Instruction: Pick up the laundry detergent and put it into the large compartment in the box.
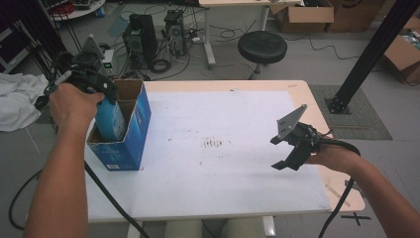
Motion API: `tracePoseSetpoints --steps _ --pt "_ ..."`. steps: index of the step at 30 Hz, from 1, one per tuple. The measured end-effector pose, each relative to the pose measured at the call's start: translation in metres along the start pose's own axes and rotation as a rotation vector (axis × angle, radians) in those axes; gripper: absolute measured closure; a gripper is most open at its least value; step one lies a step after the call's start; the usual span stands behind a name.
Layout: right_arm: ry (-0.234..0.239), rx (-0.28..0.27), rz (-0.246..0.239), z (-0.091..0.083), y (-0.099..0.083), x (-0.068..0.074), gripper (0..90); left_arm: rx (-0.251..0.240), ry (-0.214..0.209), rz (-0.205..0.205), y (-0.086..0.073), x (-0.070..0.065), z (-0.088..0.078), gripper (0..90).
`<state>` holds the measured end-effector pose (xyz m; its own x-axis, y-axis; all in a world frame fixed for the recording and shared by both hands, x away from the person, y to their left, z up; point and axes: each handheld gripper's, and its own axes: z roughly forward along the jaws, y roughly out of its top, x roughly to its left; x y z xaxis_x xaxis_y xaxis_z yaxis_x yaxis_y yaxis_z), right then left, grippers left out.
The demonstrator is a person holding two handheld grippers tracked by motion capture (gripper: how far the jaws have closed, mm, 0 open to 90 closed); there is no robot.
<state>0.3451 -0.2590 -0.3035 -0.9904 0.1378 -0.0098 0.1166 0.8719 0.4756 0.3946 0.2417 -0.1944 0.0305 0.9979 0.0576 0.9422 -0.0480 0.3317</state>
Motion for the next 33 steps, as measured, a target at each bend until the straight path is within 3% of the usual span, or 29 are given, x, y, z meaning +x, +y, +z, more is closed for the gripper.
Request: tracePoseSetpoints --steps 10,17,33 --pt "0.006 0.008 0.004 0.005 0.000 -0.001 17.8 0.018 0.000 0.023 -0.009 -0.002 0.038 38.1" --pt "0.010 0.015 0.013 0.008 -0.002 -0.001 17.8 0.056 -0.005 0.029 -0.014 -0.004 0.061 38.1" --pt "0.007 0.018 0.031 0.008 -0.008 -0.003 17.8 0.094 -0.011 0.038 -0.022 -0.003 0.089 38.0"
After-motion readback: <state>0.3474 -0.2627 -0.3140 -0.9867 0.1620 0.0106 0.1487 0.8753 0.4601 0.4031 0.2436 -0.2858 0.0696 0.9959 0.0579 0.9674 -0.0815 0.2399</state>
